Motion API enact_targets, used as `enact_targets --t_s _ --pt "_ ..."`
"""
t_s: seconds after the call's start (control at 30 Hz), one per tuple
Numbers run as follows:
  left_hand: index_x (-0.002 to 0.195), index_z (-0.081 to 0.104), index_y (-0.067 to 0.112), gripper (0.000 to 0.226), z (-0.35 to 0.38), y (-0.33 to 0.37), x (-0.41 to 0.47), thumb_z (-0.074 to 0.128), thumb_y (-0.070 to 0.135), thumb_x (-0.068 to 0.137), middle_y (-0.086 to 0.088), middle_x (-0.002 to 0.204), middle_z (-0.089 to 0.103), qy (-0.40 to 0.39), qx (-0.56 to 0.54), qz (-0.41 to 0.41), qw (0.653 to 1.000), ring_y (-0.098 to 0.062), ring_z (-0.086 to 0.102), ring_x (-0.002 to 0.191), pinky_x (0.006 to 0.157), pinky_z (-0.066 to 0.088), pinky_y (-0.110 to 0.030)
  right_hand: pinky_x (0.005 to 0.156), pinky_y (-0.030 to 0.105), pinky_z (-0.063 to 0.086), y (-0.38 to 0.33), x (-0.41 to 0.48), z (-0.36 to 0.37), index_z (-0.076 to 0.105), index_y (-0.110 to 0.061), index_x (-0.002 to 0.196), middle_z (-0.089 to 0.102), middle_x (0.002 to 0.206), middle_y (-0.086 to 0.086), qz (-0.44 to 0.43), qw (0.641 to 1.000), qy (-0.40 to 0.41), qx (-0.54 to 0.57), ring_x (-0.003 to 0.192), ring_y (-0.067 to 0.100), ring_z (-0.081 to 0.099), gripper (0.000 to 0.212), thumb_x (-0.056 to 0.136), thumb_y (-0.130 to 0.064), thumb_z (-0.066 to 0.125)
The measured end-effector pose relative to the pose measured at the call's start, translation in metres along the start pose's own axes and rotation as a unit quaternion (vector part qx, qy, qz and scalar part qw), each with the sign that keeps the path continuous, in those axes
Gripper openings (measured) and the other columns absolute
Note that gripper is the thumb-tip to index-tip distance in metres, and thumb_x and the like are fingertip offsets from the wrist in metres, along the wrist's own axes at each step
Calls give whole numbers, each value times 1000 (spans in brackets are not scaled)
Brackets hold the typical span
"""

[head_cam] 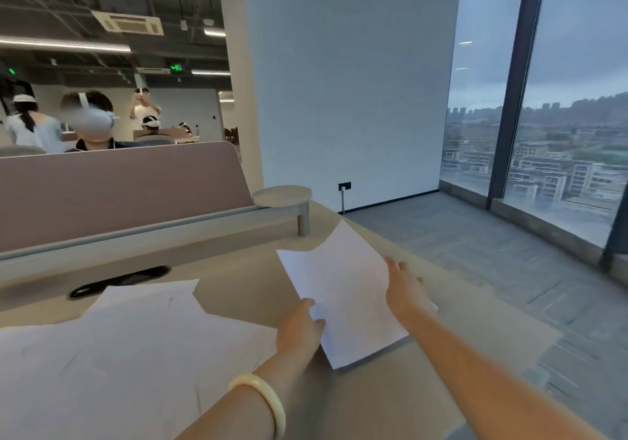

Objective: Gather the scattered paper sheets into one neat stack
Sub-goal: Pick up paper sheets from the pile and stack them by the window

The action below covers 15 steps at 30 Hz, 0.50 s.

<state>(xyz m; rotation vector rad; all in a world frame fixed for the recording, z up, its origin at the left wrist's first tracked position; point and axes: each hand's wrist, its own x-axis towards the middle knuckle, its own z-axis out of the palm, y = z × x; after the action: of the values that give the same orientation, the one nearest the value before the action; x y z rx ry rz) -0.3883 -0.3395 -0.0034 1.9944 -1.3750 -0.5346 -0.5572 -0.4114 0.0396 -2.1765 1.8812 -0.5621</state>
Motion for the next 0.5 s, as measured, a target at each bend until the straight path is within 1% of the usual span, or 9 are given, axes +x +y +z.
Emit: enact_targets --t_s 0.13,0.17,0.23,0.27,0.3,0.33,0.37,0.43,0.5 --pt "141 39 16 50 12 -2 11 50 28 94 -4 141 47 15 79 31 996 -20 43 131 105 36 -28 98 34 38 12 19 15 18 -22 145 34 135 6 -41 997 24 -64 116 24 45 65 90 9 32" --pt "141 39 16 49 14 -1 11 49 29 95 -4 139 48 18 107 43 993 -21 43 130 105 36 -28 95 32 37 14 22 20 22 -22 144 34 134 5 -47 996 33 -64 113 24 45 66 88 11 32" --pt "137 43 18 44 17 -2 9 46 32 96 -5 133 52 15 175 56 983 -23 45 126 101 36 -29 92 27 34 21 26 33 28 -22 141 29 139 4 -55 994 35 -83 115 24 41 64 87 11 32" --pt "131 48 18 39 17 -3 8 44 33 96 -6 128 53 14 212 61 975 -25 45 123 99 36 -30 96 28 32 24 26 37 31 -23 140 26 143 4 -62 992 32 -105 120 24 38 61 88 9 33" --pt "124 52 19 35 17 -4 6 42 35 95 -7 124 53 11 241 63 968 -26 44 121 96 36 -31 103 30 28 28 27 42 36 -23 138 23 148 4 -71 989 33 -125 126 25 33 57 89 6 33" --pt "120 54 20 33 17 -6 5 40 36 95 -7 123 52 8 259 60 964 -27 42 119 95 35 -32 111 34 22 32 29 48 41 -24 135 23 150 4 -76 987 28 -141 132 25 28 53 90 2 33" --pt "120 55 21 34 17 -7 4 40 38 95 -8 123 50 8 266 58 962 -28 40 120 95 35 -33 115 37 16 36 30 51 45 -25 133 25 151 2 -75 986 17 -145 136 26 24 50 91 -1 32" --pt "127 51 24 39 14 -8 3 39 42 95 -8 128 46 8 253 53 966 -28 38 123 98 34 -34 118 40 10 36 29 53 45 -28 134 27 152 -1 -54 989 -8 -135 141 26 16 43 97 -11 30" --pt "140 38 28 49 6 -7 1 38 46 95 -9 137 38 9 224 45 974 -29 32 128 104 30 -35 119 41 8 31 27 49 37 -31 139 21 155 -3 -41 992 -12 -119 145 25 11 40 101 -23 27"
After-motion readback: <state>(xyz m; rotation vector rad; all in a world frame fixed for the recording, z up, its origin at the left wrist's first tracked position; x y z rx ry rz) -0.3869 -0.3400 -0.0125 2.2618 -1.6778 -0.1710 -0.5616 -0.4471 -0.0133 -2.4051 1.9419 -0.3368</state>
